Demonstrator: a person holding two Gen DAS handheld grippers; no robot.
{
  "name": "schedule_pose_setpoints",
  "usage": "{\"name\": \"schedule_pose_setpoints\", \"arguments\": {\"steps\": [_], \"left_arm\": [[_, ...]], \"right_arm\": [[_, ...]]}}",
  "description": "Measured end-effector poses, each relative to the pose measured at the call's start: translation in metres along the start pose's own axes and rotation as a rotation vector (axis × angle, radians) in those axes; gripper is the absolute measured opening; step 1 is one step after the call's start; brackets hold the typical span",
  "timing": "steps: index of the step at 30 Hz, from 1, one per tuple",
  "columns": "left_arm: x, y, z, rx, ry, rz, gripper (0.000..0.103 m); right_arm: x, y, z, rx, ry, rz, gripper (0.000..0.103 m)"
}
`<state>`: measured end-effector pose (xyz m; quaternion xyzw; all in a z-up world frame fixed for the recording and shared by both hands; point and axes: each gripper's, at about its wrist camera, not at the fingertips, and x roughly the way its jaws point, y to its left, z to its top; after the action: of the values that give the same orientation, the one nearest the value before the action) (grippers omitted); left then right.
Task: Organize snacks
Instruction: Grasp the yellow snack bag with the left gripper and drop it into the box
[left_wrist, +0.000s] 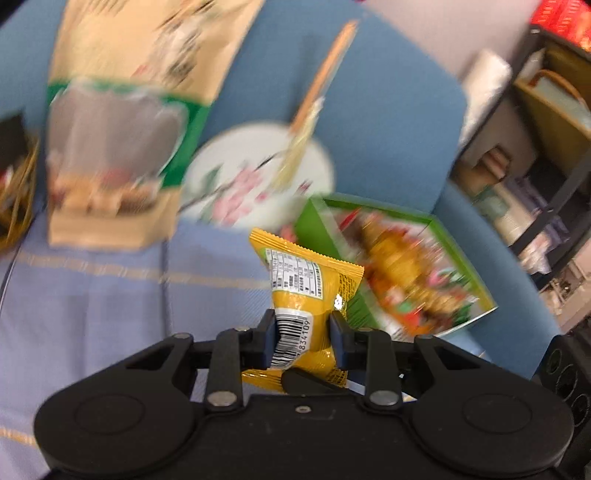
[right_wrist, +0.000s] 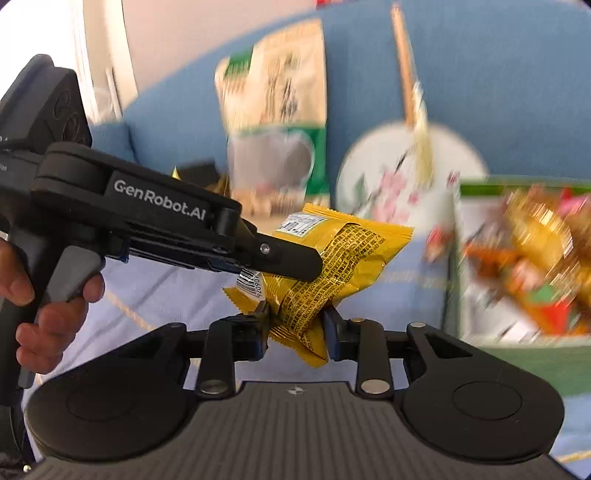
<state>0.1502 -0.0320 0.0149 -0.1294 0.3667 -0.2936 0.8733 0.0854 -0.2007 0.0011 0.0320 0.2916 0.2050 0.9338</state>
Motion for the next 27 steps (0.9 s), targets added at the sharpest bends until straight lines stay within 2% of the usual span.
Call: {"name": "schedule_pose_setpoints", "arguments": {"steps": [7, 11, 17, 22, 26, 27], "left_arm": [[0.022, -0.052, 0.027, 0.066, -0.039, -0.097, 0.016], [0.046, -0.085, 0.04, 0.107, -0.032, -0.149, 0.016], [0.081, -0.128, 0.059, 0.154, -0.014, -0.239, 0.016], [0.11, -0.157, 0.063, 0.188, 0.003, -0.275, 0.016], [0.132, -0.167, 0.064, 0.191, 0.02, -0.279, 0.016], [0.137, -0.167, 0.063, 0.184, 0.025, -0.27, 0.021]], "right_arm": [[-0.038, -0.041, 0.017, 0.05, -0.12, -0.098, 0.053], [-0.058, -0.064, 0.023, 0.065, -0.169, -0.188, 0.053], [-0.082, -0.105, 0.029, 0.16, -0.249, -0.292, 0.053], [-0.088, -0.127, 0.027, 0.195, -0.269, -0.381, 0.053], [-0.086, -0.143, 0.022, 0.227, -0.253, -0.443, 0.053], [-0.084, -0.148, 0.019, 0.232, -0.242, -0.467, 0.053]]}}
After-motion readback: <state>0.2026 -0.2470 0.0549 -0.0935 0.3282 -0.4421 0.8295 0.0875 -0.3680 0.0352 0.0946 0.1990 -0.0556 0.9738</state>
